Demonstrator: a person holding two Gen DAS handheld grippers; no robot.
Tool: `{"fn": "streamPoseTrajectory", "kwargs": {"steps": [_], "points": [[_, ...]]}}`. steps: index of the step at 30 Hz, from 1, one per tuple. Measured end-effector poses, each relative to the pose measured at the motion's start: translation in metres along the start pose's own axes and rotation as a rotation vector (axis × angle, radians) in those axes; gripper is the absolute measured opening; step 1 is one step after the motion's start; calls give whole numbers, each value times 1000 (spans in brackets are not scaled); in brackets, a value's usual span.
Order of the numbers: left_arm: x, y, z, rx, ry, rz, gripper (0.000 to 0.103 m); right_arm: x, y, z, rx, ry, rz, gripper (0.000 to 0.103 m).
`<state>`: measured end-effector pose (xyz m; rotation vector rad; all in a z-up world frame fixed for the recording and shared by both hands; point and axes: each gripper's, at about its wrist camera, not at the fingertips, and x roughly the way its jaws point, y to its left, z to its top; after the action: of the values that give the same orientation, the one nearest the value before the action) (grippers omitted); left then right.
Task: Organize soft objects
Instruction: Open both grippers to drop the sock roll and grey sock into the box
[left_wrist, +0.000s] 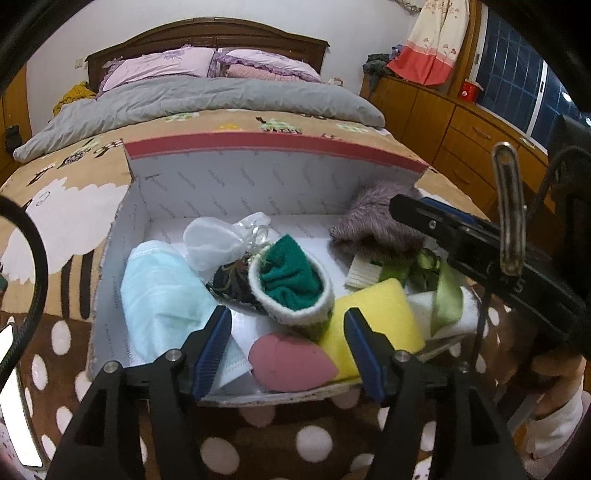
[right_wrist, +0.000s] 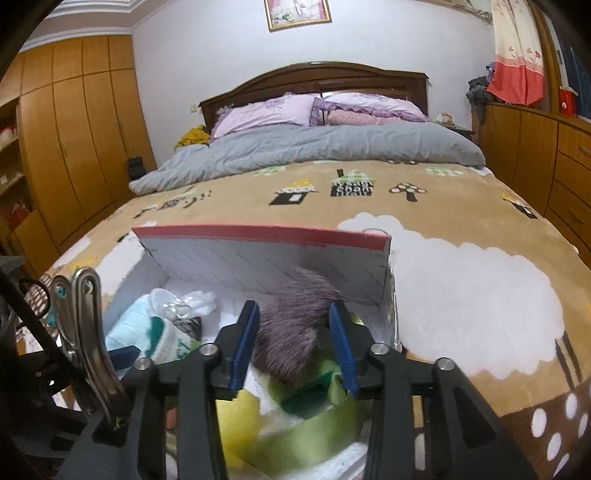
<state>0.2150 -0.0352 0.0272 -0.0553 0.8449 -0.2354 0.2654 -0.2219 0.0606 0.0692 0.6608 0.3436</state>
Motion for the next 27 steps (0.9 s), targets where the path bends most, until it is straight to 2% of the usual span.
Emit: {"fn": "streamPoseTrajectory", "kwargs": {"steps": [2,10,17,27], "points": [[-7,1,-1,-2,-7,-3,68,-7,4,2,-12,-19,8,50],[-36,0,-13,-4,-17,-26,68,-43,18,0,-34,-63,11,50],[-57,0,-31,3,-20,-35,68,-77,33,-23,-49,-66,15,50],[-80,-3,-61,4,2,-56,68,-110,46,-63,-54,-25,26,50]]}}
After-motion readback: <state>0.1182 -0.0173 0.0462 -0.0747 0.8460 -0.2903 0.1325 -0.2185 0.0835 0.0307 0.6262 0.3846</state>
